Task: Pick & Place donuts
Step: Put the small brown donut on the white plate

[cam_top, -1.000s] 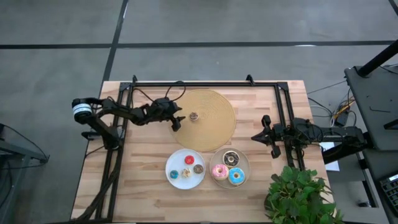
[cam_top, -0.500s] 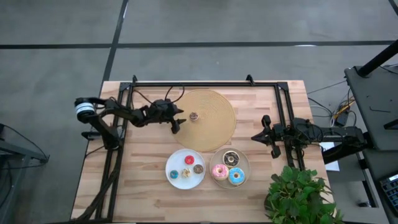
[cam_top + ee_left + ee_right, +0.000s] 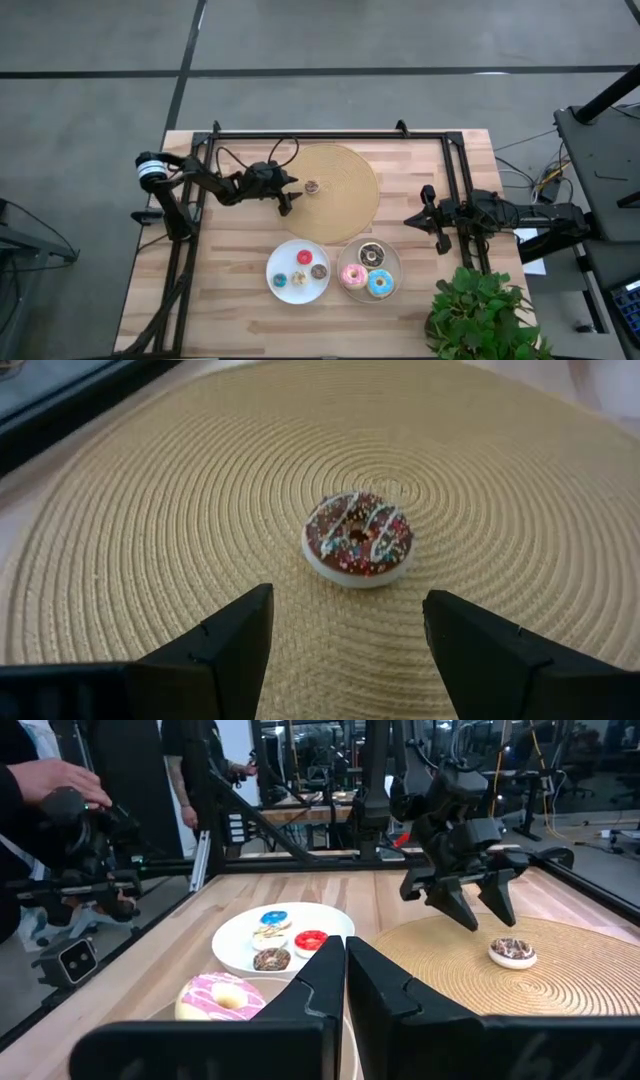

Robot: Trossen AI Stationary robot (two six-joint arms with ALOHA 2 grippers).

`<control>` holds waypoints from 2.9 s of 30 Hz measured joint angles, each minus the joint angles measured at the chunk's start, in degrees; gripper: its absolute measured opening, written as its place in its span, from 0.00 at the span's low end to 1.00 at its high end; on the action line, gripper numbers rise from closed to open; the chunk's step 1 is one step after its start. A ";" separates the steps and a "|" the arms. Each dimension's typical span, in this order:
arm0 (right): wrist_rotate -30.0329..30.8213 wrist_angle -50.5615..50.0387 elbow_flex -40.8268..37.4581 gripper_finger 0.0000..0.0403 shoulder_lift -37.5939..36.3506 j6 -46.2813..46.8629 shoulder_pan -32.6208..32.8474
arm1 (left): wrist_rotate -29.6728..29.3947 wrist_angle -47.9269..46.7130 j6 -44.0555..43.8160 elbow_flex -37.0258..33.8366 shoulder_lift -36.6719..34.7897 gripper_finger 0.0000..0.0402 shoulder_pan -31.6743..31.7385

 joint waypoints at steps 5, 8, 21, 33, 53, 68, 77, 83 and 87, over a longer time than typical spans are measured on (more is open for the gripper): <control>-0.01 -0.01 0.00 0.02 -0.02 -0.25 0.02 | 1.18 0.22 -0.24 1.24 2.07 0.57 0.02; -0.01 -0.01 0.00 0.02 -0.02 -0.01 0.02 | 1.27 0.21 -0.03 2.33 3.45 0.57 0.02; 0.00 -0.01 0.00 0.02 -0.02 -0.04 0.00 | 1.36 0.22 0.29 6.39 6.54 0.57 0.00; 0.01 -0.01 0.00 0.02 -0.02 -0.18 0.02 | 2.69 0.26 0.51 7.47 6.82 0.57 -0.26; -0.01 -0.01 0.00 0.02 -0.02 -0.25 0.00 | 3.69 0.01 0.57 9.50 9.34 0.57 -0.31; -0.01 -0.01 0.00 0.02 -0.04 -0.06 0.02 | 3.91 -0.20 0.55 9.50 9.34 0.48 -0.33; -0.01 -0.01 0.00 0.02 -0.04 -0.05 0.02 | 3.89 -0.35 0.55 9.47 9.34 0.47 -0.33; 0.01 -0.01 0.00 0.02 -0.04 -0.23 0.00 | 3.89 -0.57 0.53 9.47 8.86 0.47 -0.33; 0.00 -0.01 0.00 0.02 -0.04 -0.05 0.01 | 3.89 -0.57 0.53 9.87 8.45 0.47 -0.33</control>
